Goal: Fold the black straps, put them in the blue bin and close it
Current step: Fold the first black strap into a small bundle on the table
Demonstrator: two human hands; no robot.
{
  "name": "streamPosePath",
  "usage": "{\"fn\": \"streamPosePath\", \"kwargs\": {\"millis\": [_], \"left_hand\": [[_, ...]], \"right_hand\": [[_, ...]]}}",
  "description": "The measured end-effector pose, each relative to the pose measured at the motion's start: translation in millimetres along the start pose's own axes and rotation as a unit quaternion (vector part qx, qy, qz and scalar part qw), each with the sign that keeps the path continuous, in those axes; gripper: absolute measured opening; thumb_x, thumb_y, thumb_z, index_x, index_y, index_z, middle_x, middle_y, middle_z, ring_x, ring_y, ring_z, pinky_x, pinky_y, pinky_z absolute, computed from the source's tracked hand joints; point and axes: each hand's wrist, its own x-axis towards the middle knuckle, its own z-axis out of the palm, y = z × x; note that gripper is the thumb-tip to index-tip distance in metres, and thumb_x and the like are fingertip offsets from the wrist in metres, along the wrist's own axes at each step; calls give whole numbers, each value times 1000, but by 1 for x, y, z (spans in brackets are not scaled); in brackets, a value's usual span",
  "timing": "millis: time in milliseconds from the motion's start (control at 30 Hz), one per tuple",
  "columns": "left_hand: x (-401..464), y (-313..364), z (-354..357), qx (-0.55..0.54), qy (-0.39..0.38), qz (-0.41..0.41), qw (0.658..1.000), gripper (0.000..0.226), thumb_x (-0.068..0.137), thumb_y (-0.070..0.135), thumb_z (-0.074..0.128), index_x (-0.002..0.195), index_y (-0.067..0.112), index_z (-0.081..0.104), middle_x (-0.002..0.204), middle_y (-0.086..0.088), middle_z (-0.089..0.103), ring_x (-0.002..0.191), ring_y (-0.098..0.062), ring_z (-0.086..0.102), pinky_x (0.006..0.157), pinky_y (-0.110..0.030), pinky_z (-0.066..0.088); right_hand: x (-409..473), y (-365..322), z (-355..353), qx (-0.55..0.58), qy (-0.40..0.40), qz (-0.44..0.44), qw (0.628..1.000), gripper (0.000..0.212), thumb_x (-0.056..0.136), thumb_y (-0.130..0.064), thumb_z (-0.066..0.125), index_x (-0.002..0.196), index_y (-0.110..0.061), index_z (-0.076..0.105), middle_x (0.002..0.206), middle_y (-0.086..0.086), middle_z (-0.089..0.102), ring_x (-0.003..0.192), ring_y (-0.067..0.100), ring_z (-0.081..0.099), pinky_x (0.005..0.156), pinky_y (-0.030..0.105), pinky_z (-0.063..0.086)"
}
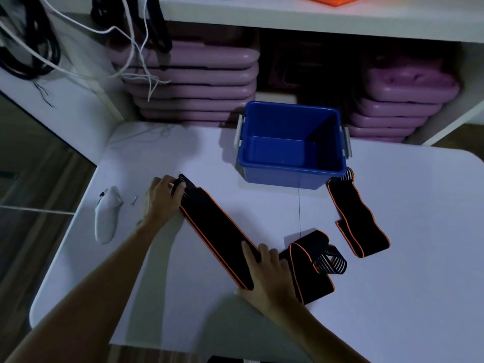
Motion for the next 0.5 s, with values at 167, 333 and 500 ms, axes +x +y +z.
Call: {"fn": "streamPosePath", "kwargs": {"millis": [167, 333, 500], "left_hand": [[9, 5, -9, -4, 19, -46, 999, 13, 78, 19, 59, 90, 15, 63, 94, -10, 66, 81, -31, 63, 62, -34, 48], [8, -2, -8, -19, -22, 32, 999, 6, 79, 11, 64, 84, 14, 65, 87, -8, 68, 76, -25, 62, 66, -31, 48], [-4, -5, -6, 14, -49, 58, 997, 12, 77, 13, 68, 87, 10, 72, 89, -8, 70, 80, -26, 65, 68, -29, 48]], "right_hand": [[-13, -1, 3, 18, 16, -25, 999, 94, 45, -49, 88, 129, -20, 55, 114, 15, 59, 89, 34, 63, 63, 42, 52], [-27, 8, 7, 24, -2, -19, 1000, 88, 50, -67, 79, 124, -25, 59, 117, 12, 62, 91, 32, 63, 65, 44, 53], [-31, 11, 13, 25, -18, -14, 999, 86, 55, -64, 79, 128, -26, 56, 124, 13, 60, 99, 35, 64, 67, 43, 54]]}}
